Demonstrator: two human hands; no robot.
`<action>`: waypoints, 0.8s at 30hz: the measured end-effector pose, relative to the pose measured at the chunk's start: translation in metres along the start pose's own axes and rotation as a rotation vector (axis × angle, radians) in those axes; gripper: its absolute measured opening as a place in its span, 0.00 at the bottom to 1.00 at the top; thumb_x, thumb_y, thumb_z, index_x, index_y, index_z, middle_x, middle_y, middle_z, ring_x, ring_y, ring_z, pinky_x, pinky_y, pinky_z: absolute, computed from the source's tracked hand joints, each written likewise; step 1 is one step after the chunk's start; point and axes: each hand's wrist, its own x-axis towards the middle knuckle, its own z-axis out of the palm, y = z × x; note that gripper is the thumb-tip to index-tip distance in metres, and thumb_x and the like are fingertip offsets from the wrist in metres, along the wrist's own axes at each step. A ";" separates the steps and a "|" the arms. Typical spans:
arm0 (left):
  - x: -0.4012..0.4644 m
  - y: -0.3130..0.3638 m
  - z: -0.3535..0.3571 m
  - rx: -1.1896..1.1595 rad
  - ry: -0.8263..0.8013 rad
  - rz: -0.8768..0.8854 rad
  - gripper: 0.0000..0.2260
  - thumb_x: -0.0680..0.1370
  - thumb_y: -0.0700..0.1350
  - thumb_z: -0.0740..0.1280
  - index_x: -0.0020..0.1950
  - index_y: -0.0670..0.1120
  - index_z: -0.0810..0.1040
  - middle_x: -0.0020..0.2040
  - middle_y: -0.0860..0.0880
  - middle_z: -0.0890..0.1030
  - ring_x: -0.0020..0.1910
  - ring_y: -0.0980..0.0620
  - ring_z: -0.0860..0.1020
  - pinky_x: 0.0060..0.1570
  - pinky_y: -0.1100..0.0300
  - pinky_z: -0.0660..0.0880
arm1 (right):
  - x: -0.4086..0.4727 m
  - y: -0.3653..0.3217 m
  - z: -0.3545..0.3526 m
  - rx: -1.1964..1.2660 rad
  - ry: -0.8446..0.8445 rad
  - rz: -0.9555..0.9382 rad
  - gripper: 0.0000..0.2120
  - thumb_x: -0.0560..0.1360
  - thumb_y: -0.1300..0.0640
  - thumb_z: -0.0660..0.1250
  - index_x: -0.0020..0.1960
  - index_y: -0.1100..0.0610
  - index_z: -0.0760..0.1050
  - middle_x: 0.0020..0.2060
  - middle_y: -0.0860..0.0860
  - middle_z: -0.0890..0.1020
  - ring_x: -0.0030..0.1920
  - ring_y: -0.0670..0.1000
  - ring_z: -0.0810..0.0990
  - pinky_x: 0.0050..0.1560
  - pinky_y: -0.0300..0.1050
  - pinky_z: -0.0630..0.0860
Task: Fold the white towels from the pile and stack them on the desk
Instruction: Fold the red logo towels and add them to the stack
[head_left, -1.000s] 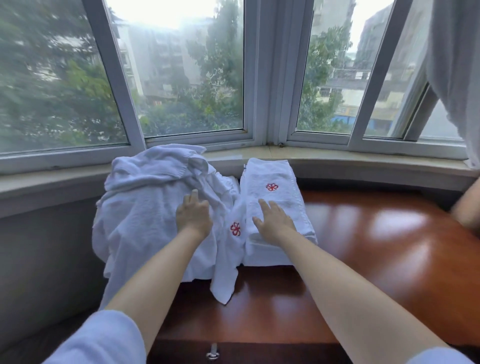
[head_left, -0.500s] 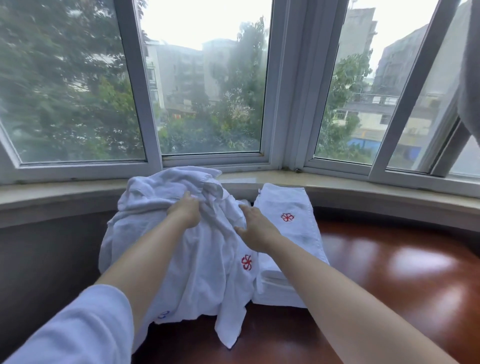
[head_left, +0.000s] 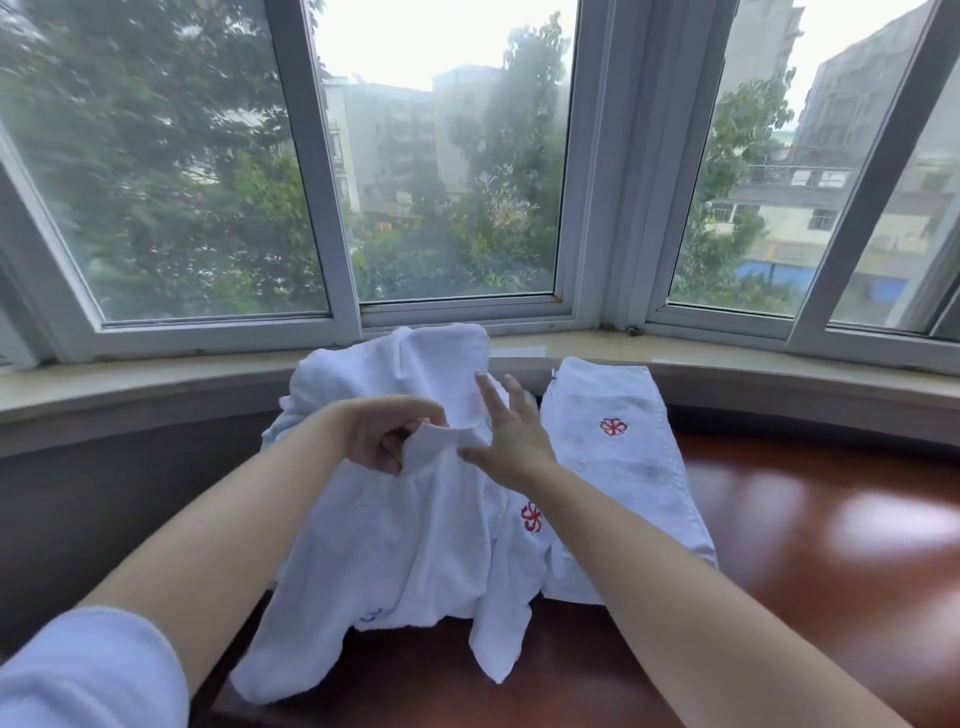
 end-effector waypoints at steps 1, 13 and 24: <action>-0.007 -0.006 -0.002 0.046 -0.042 -0.036 0.20 0.74 0.45 0.64 0.23 0.51 0.61 0.23 0.53 0.59 0.20 0.55 0.56 0.24 0.67 0.57 | -0.002 -0.003 0.002 -0.022 0.004 -0.011 0.42 0.73 0.46 0.69 0.76 0.38 0.45 0.77 0.47 0.40 0.76 0.51 0.43 0.73 0.52 0.57; -0.010 -0.045 -0.020 0.350 0.408 0.409 0.36 0.67 0.30 0.73 0.70 0.53 0.67 0.46 0.47 0.71 0.40 0.51 0.75 0.38 0.62 0.76 | -0.028 -0.024 0.013 0.717 -0.115 0.250 0.12 0.77 0.60 0.60 0.35 0.56 0.71 0.29 0.49 0.73 0.32 0.50 0.70 0.30 0.37 0.66; -0.009 -0.030 0.030 -0.158 0.227 0.442 0.08 0.65 0.49 0.65 0.40 0.47 0.76 0.30 0.54 0.79 0.32 0.52 0.77 0.29 0.65 0.73 | -0.034 0.002 -0.027 1.011 -0.038 0.289 0.17 0.77 0.44 0.62 0.59 0.55 0.76 0.57 0.54 0.81 0.55 0.51 0.79 0.57 0.50 0.73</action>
